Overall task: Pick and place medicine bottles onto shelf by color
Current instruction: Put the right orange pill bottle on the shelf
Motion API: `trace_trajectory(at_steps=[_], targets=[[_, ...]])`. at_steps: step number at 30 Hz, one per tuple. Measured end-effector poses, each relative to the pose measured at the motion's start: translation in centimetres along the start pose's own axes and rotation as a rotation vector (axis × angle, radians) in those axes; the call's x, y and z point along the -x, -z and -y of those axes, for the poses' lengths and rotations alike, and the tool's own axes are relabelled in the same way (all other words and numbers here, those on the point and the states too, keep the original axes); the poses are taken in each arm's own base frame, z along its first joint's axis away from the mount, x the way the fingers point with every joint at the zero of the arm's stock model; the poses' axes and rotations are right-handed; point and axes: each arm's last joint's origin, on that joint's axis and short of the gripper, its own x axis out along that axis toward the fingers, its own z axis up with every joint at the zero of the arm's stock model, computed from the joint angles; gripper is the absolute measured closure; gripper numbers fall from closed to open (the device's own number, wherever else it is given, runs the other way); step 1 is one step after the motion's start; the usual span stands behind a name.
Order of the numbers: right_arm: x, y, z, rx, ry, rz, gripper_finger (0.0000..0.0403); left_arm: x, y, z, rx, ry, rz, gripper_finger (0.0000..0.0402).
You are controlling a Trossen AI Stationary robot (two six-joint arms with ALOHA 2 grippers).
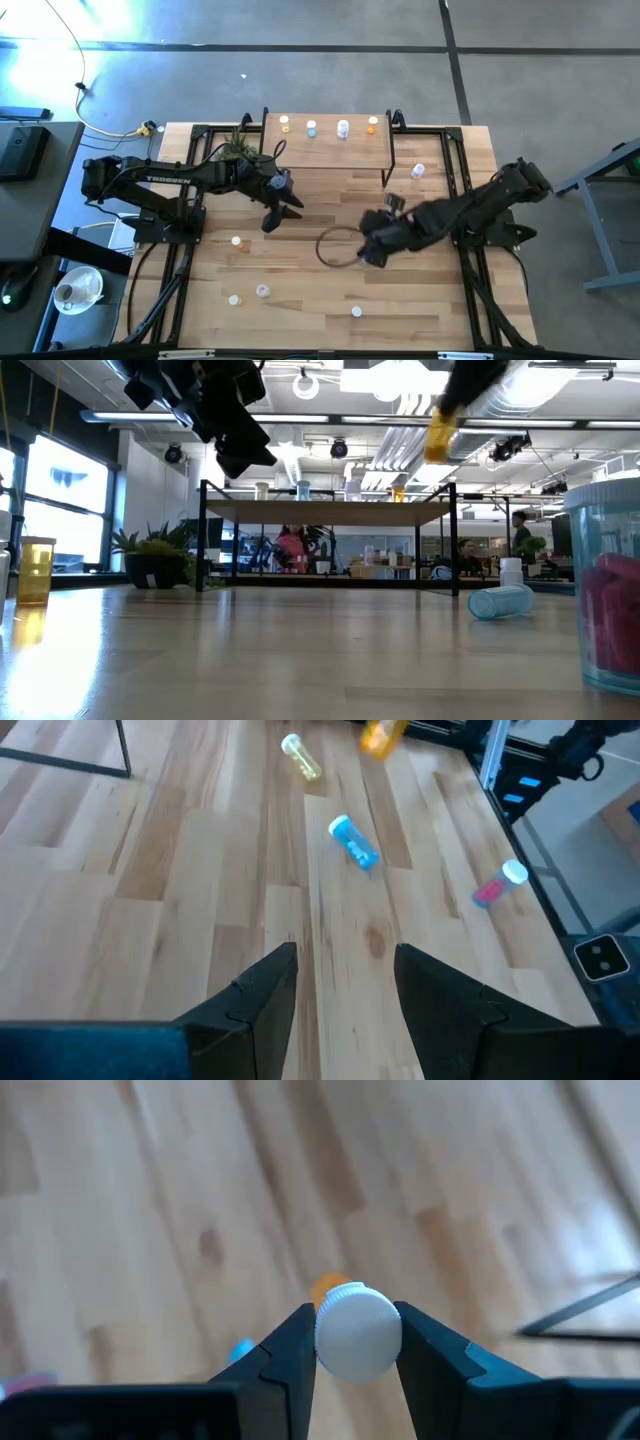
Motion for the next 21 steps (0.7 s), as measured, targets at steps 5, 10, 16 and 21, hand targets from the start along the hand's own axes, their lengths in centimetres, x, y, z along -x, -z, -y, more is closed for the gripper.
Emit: trace_trajectory(at_steps=[5,10,16,21], targets=[[0.8,-2.9,2.8,0.036,0.04,0.04,0.0295,0.1,0.6,-0.2,0.029,0.0,-0.061,0.0243],[2.0,-5.1,5.6,0.052,0.075,0.054,0.0295,0.1,0.8,-0.2,0.012,0.0,-0.076,0.0243],[3.6,-6.9,8.9,0.042,0.121,0.063,0.0295,0.1,0.3,-0.2,-0.025,0.003,-0.035,0.0243],[4.7,-8.0,11.8,0.033,0.166,0.063,0.0295,0.1,0.1,-0.2,-0.036,0.004,-0.01,0.0243]])
